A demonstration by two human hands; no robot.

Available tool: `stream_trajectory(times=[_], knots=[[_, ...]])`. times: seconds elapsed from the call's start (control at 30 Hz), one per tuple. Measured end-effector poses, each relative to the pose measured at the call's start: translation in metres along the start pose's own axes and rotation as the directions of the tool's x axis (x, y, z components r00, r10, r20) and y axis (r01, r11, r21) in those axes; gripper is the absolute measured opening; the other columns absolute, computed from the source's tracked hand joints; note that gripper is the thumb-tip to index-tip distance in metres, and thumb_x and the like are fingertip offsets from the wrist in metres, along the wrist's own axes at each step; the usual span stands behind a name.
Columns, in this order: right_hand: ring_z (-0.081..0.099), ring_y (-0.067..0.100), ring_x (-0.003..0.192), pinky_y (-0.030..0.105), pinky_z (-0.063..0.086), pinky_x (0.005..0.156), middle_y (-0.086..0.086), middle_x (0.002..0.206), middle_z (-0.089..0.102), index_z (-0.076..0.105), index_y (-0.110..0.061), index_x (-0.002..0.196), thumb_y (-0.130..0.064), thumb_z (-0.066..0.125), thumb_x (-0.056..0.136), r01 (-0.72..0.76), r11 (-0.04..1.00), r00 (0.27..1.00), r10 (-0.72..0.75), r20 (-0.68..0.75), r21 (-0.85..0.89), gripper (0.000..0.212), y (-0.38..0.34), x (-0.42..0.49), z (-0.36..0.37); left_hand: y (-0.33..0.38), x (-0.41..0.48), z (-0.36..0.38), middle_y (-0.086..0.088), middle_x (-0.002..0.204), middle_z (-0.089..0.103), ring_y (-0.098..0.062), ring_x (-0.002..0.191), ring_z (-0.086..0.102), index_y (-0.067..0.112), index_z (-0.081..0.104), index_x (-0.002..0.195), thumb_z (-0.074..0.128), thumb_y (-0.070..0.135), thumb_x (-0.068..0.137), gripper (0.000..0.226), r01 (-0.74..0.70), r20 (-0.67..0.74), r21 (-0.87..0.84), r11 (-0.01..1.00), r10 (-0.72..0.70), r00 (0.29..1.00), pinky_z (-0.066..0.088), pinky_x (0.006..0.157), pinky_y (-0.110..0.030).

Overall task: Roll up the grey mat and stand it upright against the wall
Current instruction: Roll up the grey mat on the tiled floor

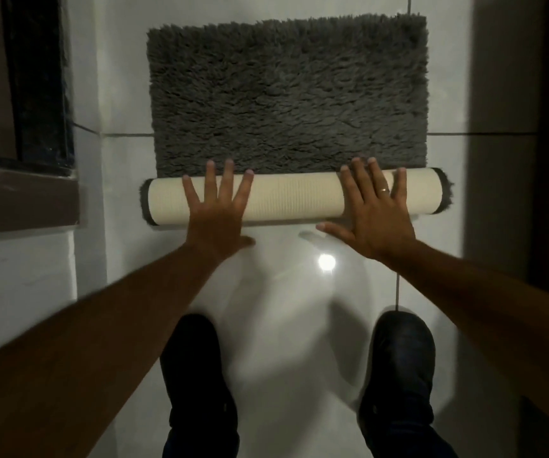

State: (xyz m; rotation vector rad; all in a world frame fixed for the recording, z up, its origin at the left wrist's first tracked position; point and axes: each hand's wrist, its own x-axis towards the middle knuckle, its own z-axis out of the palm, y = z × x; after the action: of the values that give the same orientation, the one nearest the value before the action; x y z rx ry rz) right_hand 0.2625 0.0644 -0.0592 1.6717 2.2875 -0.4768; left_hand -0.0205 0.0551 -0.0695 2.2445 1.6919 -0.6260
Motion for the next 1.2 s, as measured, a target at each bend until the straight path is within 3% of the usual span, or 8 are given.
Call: stream_trajectory(times=[0.2,0.33,0.47,0.63,0.73,0.87,0.97,1.2], knots=[[0.043,0.043,0.133,0.070,0.026,0.112,0.022,0.143,0.049,0.034,-0.012,0.147,-0.059,0.073,0.075,0.007,0.997,0.999,-0.003,0.048,-0.078,0.094,0.014,0.030,-0.014,-0.018,0.032,-0.015,-0.020,0.136,0.051,-0.043,0.120,0.046,0.020,0.031,0.149,0.074,0.040,0.079,0.085,-0.012,-0.024,-0.052,0.999,0.010,1.000,0.027,0.104,-0.072],[0.051,0.038,0.123,0.062,0.034,0.107,0.016,0.136,0.056,0.038,-0.017,0.143,-0.063,0.065,0.079,0.076,0.997,0.985,-0.070,0.155,-0.034,0.083,0.017,0.003,-0.009,-0.014,0.005,-0.007,-0.017,0.127,0.059,-0.042,0.111,0.056,0.020,0.042,0.140,0.076,0.045,0.076,0.076,-0.051,0.034,-0.060,0.997,0.054,0.998,0.040,0.097,-0.067],[0.045,0.036,0.135,0.060,0.027,0.112,0.012,0.152,0.045,0.021,-0.020,0.156,-0.077,0.044,0.083,0.125,0.992,0.934,-0.121,0.336,0.009,0.095,0.010,-0.055,0.012,-0.002,-0.039,0.020,-0.009,0.148,0.041,-0.037,0.131,0.041,0.031,0.020,0.148,0.069,0.056,0.077,0.090,-0.034,0.439,-0.199,0.979,0.120,0.891,0.032,0.107,-0.062],[0.017,0.039,0.152,0.070,0.013,0.117,0.018,0.164,0.024,0.023,-0.013,0.157,-0.074,0.029,0.091,0.096,0.995,0.986,-0.098,0.136,0.016,0.091,-0.017,-0.112,0.040,-0.002,-0.047,0.028,-0.006,0.149,0.035,-0.035,0.136,0.031,0.036,0.018,0.147,0.073,0.054,0.073,0.094,0.010,0.574,-0.305,0.952,0.175,0.800,0.023,0.110,-0.063],[0.005,0.040,0.153,0.073,0.006,0.116,0.018,0.166,0.011,0.013,-0.012,0.159,-0.094,0.025,0.073,0.087,0.996,0.983,-0.080,0.168,-0.034,0.119,-0.017,-0.087,0.040,-0.013,-0.037,0.016,-0.007,0.154,0.029,-0.035,0.140,0.025,0.033,0.015,0.151,0.076,0.053,0.073,0.101,-0.050,0.429,-0.353,0.934,0.209,0.879,0.019,0.112,-0.061],[-0.007,0.036,0.154,0.072,-0.002,0.116,0.015,0.168,-0.001,0.005,-0.015,0.159,-0.102,0.012,0.062,0.067,0.994,0.979,-0.049,0.197,-0.087,0.130,0.001,-0.020,0.019,-0.023,-0.065,0.013,-0.015,0.147,0.045,-0.036,0.138,0.037,0.020,0.027,0.150,0.058,0.042,0.090,0.070,-0.194,-0.223,-0.281,0.940,0.132,0.966,0.027,0.110,-0.058],[-0.001,0.037,0.154,0.074,0.002,0.115,0.016,0.168,0.006,0.014,-0.016,0.159,-0.096,0.012,0.072,0.157,0.979,0.981,-0.139,0.136,-0.131,0.118,0.006,-0.004,0.002,-0.008,-0.076,0.017,-0.018,0.160,0.025,-0.037,0.149,0.016,0.015,0.017,0.155,0.032,0.071,0.088,0.089,-0.189,-0.072,-0.189,0.964,0.178,0.981,0.013,0.115,-0.067],[0.015,0.041,0.152,0.074,0.008,0.115,0.020,0.165,0.021,0.021,-0.009,0.156,-0.091,0.041,0.072,0.177,0.982,0.984,-0.175,0.039,-0.066,0.120,-0.004,-0.012,-0.002,-0.012,0.008,-0.011,-0.015,0.164,0.014,-0.043,0.149,0.003,0.022,0.005,0.156,0.064,0.088,0.050,0.137,0.047,0.080,-0.108,0.993,-0.039,0.996,0.000,0.108,-0.077]])
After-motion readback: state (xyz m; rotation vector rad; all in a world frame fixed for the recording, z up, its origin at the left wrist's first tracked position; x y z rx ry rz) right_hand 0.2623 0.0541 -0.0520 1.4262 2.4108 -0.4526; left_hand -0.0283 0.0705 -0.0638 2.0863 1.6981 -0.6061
